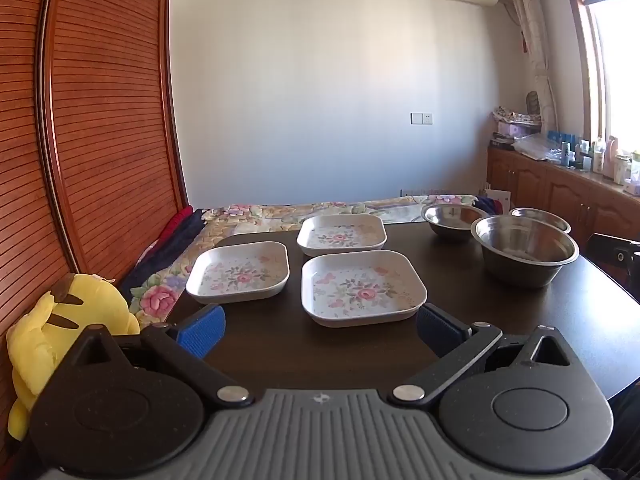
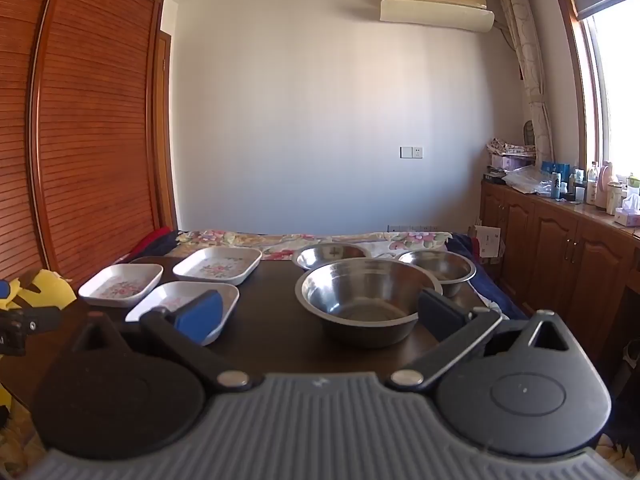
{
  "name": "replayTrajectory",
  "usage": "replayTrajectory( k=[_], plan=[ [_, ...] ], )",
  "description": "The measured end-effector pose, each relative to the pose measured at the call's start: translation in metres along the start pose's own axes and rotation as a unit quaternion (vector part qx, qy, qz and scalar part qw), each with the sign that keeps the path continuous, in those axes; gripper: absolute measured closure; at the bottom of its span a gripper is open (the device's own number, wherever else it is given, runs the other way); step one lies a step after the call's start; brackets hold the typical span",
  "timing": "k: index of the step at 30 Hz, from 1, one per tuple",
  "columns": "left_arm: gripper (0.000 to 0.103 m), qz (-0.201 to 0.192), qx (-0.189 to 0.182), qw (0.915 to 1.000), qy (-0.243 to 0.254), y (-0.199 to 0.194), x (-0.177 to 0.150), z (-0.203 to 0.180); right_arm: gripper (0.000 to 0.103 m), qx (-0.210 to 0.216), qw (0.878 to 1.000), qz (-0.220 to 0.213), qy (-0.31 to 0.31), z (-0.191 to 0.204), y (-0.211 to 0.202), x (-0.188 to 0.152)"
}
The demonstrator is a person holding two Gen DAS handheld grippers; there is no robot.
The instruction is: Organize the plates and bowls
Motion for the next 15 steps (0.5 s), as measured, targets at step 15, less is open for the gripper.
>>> replayTrajectory(
  k=[15],
  plan=[
    [0.0, -0.008, 0.0, 1.0, 0.003, -0.0029, 0.005, 0.0012, 0.0, -0.001, 1.0, 0.002, 0.003, -0.0039, 0.0008, -0.0017]
  ],
)
Point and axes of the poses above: each gripper's, at about its wrist camera, not at the fingertips, and y roughly the way its jaws point, z to its left, x to its top, the point moved 3 cm from there along y, roughly the way its jaws point, and after that the axes turned 4 degrees about -z, right-handed, at the moved point
